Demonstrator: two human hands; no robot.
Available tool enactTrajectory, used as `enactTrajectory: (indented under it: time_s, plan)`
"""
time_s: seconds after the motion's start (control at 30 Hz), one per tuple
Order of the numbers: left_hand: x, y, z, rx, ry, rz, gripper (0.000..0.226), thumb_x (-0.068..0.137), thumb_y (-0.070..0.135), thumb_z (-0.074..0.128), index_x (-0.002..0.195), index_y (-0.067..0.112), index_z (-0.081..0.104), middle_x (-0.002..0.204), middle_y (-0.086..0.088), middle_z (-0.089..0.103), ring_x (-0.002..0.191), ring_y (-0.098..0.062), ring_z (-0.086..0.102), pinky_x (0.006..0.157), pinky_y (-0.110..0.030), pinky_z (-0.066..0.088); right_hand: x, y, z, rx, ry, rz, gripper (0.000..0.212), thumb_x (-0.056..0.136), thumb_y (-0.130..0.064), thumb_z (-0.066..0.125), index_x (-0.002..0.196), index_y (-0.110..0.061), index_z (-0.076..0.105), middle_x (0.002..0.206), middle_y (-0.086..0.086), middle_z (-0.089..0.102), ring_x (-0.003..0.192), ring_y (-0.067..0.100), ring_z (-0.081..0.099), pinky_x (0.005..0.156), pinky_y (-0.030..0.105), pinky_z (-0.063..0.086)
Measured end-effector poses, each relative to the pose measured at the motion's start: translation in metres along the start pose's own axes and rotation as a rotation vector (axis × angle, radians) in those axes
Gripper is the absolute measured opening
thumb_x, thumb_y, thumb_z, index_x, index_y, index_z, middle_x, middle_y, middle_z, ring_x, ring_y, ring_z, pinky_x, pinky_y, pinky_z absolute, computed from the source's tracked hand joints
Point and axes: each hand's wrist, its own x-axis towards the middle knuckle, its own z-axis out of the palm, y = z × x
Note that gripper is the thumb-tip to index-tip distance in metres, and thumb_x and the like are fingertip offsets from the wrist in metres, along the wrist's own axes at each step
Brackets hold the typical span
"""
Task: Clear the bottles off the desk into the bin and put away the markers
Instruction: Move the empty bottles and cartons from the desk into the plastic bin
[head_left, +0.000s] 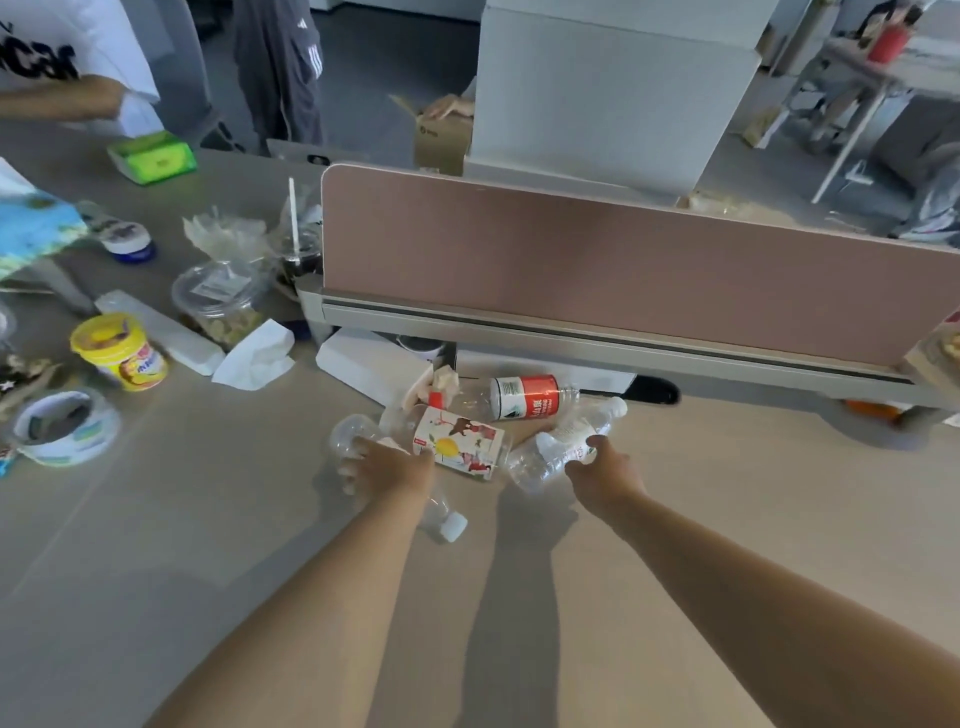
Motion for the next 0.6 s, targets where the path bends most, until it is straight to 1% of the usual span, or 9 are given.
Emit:
enactTrajectory:
  time_s: [0.03,0.1,0.17,0.23,0.3,0.37,0.47,0.53,0.6]
  plan:
    - [0.001,-0.001,0.004,-0.021,-0.018,-0.051,0.096,0.082,0.047,0.066,0.149,0.009,0.01,0.146,-0.022,0.028,0.129,-0.039,0.039,0.099,-0.044,0.043,0.009,-0.001,0.002,-0.002,-0.026,-0.002,0.056,0.091,-0.027,0.045,0.145,-0.028,0.03,0.132,0.018,0.041,0.093,0.033,0.059,0.079,0.038,0.053]
    - [0.004,-0.005,0.01,-0.06,-0.039,-0.096,0.1,0.082,0.041,0.069,0.151,0.012,0.001,0.147,-0.021,0.025,0.129,-0.039,0.039,0.1,-0.043,0.042,0.027,-0.006,0.007,-0.01,-0.065,-0.026,0.059,0.093,-0.031,0.045,0.147,-0.036,0.024,0.139,0.018,0.03,0.092,0.033,0.057,0.08,0.037,0.052]
    - [0.007,-0.008,0.017,-0.117,-0.057,-0.114,0.1,0.083,0.032,0.068,0.151,0.019,-0.005,0.144,-0.023,0.03,0.12,-0.041,0.048,0.096,-0.041,0.047,0.043,-0.012,0.013,-0.01,-0.119,-0.041,0.051,0.093,-0.031,0.045,0.142,-0.041,0.033,0.14,0.019,0.026,0.084,0.03,0.054,0.075,0.034,0.051]
    - [0.012,-0.011,0.024,-0.183,-0.054,-0.128,0.102,0.08,0.029,0.068,0.148,0.027,-0.007,0.137,-0.027,0.037,0.106,-0.043,0.055,0.087,-0.047,0.055,0.053,-0.016,0.02,0.048,-0.222,-0.016,0.045,0.093,-0.028,0.046,0.134,-0.044,0.038,0.136,0.017,0.034,0.08,0.027,0.051,0.066,0.032,0.049]
    - [0.011,-0.012,0.025,-0.208,-0.051,-0.129,0.101,0.076,0.028,0.068,0.145,0.035,-0.006,0.134,-0.027,0.038,0.101,-0.043,0.057,0.079,-0.051,0.058,0.058,-0.013,0.027,0.114,-0.29,0.017,0.055,0.092,-0.031,0.047,0.141,-0.047,0.026,0.136,0.013,0.044,0.098,0.031,0.055,0.073,0.033,0.048]
    - [0.006,-0.014,0.023,-0.184,-0.054,-0.127,0.1,0.076,0.028,0.068,0.144,0.036,-0.004,0.134,-0.028,0.039,0.099,-0.043,0.058,0.077,-0.051,0.058,0.056,-0.005,0.029,0.162,-0.247,0.067,0.061,0.089,-0.037,0.048,0.143,-0.047,0.022,0.135,0.014,0.045,0.107,0.033,0.055,0.085,0.036,0.048]
    - [-0.003,-0.016,0.021,-0.169,-0.002,-0.059,0.099,0.08,0.024,0.067,0.149,0.029,-0.003,0.137,-0.026,0.039,0.088,-0.036,0.049,0.078,-0.051,0.058,0.044,0.018,0.025,0.2,-0.136,0.136,0.049,0.087,-0.041,0.053,0.135,-0.041,0.041,0.135,0.019,0.034,0.108,0.032,0.049,0.092,0.033,0.049]
    - [-0.016,-0.011,0.016,-0.168,0.013,0.016,0.097,0.083,0.021,0.064,0.151,0.028,-0.005,0.135,-0.022,0.042,0.082,-0.031,0.044,0.077,-0.044,0.057,0.028,0.037,0.018,0.224,-0.104,0.168,0.04,0.089,-0.038,0.054,0.129,-0.035,0.049,0.135,0.019,0.027,0.102,0.031,0.044,0.089,0.031,0.048]
    - [-0.031,-0.004,0.011,-0.167,0.025,0.109,0.097,0.083,0.021,0.065,0.152,0.031,-0.003,0.13,-0.02,0.049,0.08,-0.029,0.048,0.072,-0.036,0.052,0.013,0.055,0.009,0.217,-0.056,0.164,0.041,0.09,-0.038,0.053,0.13,-0.034,0.048,0.134,0.019,0.027,0.096,0.03,0.044,0.087,0.031,0.047]
